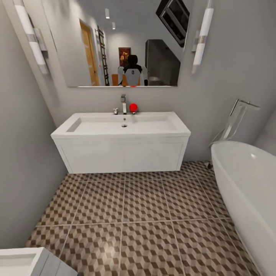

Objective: Take the four mousetraps from the cabinet in the bathroom and place them on the bathroom floor. Make sure all four end up on the same floor surface, and ensure that at least two of them are either under or directly next to the same bathroom sink.

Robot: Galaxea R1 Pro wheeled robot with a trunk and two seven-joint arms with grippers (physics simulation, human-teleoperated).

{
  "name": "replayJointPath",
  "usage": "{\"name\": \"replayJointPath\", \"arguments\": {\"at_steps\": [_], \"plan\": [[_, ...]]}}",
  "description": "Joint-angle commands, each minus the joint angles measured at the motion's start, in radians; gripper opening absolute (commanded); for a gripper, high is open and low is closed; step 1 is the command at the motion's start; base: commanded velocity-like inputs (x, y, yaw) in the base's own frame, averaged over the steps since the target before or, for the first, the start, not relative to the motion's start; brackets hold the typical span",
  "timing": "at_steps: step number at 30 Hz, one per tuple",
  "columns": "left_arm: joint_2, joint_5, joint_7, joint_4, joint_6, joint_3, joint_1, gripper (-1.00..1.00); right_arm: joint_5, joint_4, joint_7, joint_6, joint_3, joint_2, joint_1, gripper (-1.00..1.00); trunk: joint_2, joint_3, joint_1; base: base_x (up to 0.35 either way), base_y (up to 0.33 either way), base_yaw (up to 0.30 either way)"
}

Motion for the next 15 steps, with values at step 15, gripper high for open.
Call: {"name": "replayJointPath", "arguments": {"at_steps": [15], "plan": [[0.000, -0.004, 0.000, -0.001, 0.001, 0.000, 0.000, -1.00, -0.003, 0.000, 0.002, 0.002, -0.002, 0.001, 0.000, -1.00, 0.000, 0.000, 0.000, 0.337, 0.000, 0.000]]}}
